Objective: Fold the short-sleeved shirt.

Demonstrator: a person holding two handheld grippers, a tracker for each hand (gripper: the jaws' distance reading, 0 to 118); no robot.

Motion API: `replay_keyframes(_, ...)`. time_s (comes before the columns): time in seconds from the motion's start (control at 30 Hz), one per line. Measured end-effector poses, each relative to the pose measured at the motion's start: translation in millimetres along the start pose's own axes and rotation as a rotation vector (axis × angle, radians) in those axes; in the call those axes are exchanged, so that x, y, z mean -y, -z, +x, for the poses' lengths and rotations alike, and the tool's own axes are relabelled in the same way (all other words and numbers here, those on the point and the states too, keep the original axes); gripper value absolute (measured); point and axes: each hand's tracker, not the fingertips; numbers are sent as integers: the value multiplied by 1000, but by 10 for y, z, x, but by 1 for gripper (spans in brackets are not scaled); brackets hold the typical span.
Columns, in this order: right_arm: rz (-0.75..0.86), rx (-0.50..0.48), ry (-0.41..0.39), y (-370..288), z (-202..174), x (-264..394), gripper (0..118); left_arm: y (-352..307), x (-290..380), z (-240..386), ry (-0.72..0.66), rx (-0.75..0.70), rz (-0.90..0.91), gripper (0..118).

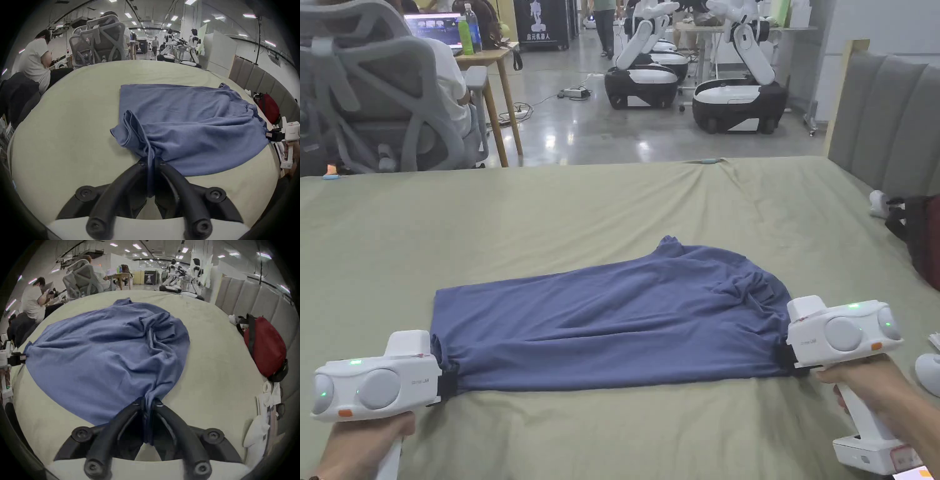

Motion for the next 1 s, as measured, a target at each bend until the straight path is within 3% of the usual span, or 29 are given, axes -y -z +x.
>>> replay_keyframes(0.2, 40, 16, 7, -376, -44, 28, 8, -334, -10, -18, 4, 13, 37, 4)
replay_keyframes(0.57, 96, -69, 37, -1475, -106, 646, 8, -1067, 259, -210, 71, 49, 86, 4)
replay_keyframes(0.67, 73, -98, 39, -1483, -164, 857, 8, -1122, 446, -255, 64, 49, 90, 4)
replay_keyframes(0.8, -14, -43, 23, -1190, -320, 1049, 8, -915, 676, -230, 54, 56, 20, 4)
replay_keyframes(1.0, -21, -61, 38, -950, -249, 1106, 11, -736, 759, -284, 3, 48, 20, 7)
